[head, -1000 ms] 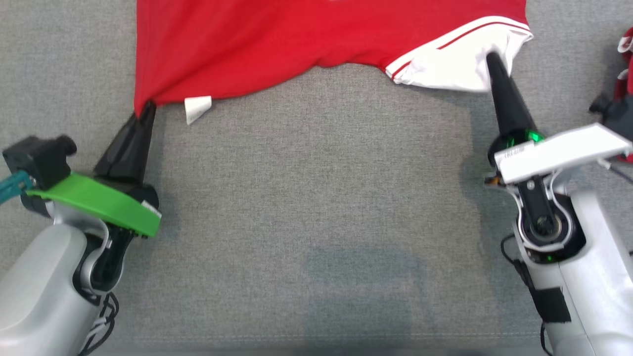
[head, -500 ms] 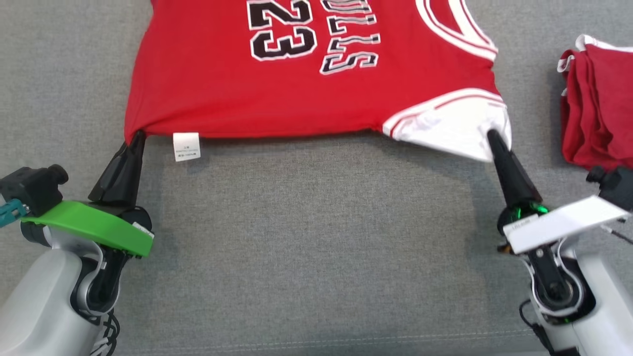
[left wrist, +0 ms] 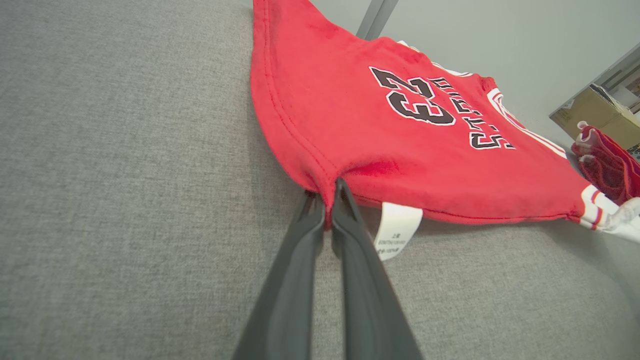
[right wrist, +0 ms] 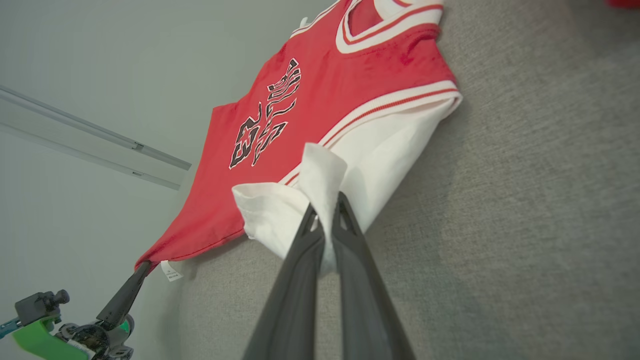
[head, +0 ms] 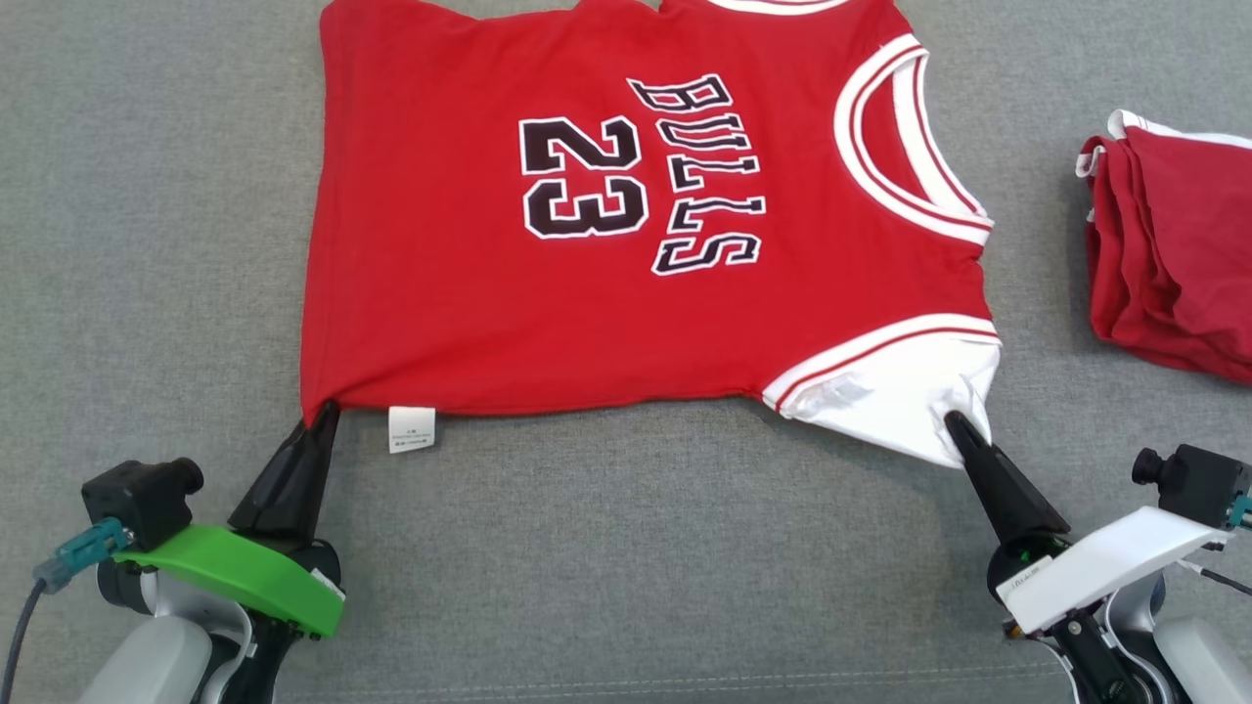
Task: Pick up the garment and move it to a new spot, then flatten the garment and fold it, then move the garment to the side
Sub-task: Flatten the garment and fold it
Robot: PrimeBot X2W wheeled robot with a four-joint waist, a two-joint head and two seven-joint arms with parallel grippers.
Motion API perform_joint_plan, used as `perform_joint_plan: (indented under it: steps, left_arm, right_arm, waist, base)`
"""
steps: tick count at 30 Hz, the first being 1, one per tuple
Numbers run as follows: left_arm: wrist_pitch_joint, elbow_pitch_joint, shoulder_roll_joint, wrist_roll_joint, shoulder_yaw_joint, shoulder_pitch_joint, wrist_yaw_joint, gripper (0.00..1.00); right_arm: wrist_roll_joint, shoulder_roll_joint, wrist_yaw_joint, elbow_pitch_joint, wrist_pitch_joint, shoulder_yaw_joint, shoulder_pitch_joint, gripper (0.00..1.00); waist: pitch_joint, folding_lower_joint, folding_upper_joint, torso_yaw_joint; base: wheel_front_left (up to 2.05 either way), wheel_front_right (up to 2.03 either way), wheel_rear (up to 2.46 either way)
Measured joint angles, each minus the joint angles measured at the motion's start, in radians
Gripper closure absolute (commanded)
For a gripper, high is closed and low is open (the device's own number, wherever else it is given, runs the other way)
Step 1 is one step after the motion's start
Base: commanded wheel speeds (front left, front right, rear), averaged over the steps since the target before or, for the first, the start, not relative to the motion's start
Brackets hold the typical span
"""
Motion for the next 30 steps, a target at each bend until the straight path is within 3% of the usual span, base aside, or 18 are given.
perform_joint_plan:
  steps: [9,10,12,14,16,17,18,19,20,22,30]
  left_arm:
    - [0.000,0.013,-0.033,0.035,0.011,0.026,-0.006,1.00]
    - [0.000,0.025,-0.035,0.036,0.012,0.030,-0.006,1.00]
    - [0.000,0.045,-0.040,0.038,0.013,0.040,-0.009,1.00]
    - [0.000,0.067,-0.049,0.050,0.008,0.046,-0.010,1.00]
    - [0.000,0.103,-0.076,0.050,-0.002,0.047,-0.010,0.86]
    - [0.000,0.112,-0.087,0.048,-0.001,0.047,-0.010,0.61]
    - [0.000,0.124,-0.097,0.044,-0.003,0.047,-0.010,0.53]
    - [0.000,0.134,-0.103,0.042,-0.010,0.047,-0.010,0.29]
    - [0.000,0.140,-0.107,0.042,-0.012,0.047,-0.012,0.29]
    - [0.000,0.159,-0.109,0.041,-0.011,0.048,-0.012,0.00]
    - [0.000,0.195,-0.122,0.032,0.024,0.071,-0.012,0.00]
  right_arm:
    - [-0.044,-0.028,0.000,0.012,0.007,0.027,0.033,1.00]
    - [-0.055,-0.033,0.000,0.021,0.007,0.030,0.032,0.91]
    - [-0.077,-0.043,0.000,0.050,0.008,0.040,0.031,0.85]
    - [-0.087,-0.042,0.000,0.078,0.007,0.051,0.031,0.55]
    - [-0.102,-0.041,0.000,0.120,0.007,0.064,0.031,0.22]
    - [-0.111,-0.040,0.000,0.133,0.005,0.065,0.031,0.00]
    - [-0.119,-0.040,0.000,0.145,0.004,0.067,0.031,0.00]
    - [-0.132,-0.041,0.000,0.156,-0.002,0.069,0.031,0.00]
    - [-0.143,-0.041,-0.001,0.163,-0.005,0.071,0.032,0.00]
    - [-0.166,-0.043,-0.001,0.167,-0.012,0.084,0.031,0.00]
    - [-0.231,-0.059,-0.010,0.172,-0.081,0.069,0.033,0.00]
  waist:
    - [-0.019,0.0000,0.0000,0.025]
    - [-0.020,0.0000,0.0000,0.025]
    - [-0.026,0.0000,0.0000,0.024]
    - [-0.033,0.0000,0.0000,0.022]
    - [-0.047,0.0000,0.0000,0.022]
    - [-0.052,0.0000,0.0000,0.022]
    - [-0.057,0.0000,0.0000,0.022]
    - [-0.063,0.0000,0.0000,0.022]
    - [-0.068,0.0000,0.0000,0.022]
    - [-0.079,0.0000,0.0000,0.022]
    - [-0.108,0.0000,0.0000,0.018]
  base:
    - [0.00,0.00,0.00]
    - [0.00,0.00,0.00]
    - [0.00,0.00,0.00]
    - [0.00,0.00,0.00]
    - [0.00,0.00,0.00]
    - [0.00,0.00,0.00]
    - [0.00,0.00,0.00]
    - [0.00,0.00,0.00]
    - [0.00,0.00,0.00]
    - [0.00,0.00,0.00]
    - [0.00,0.00,0.00]
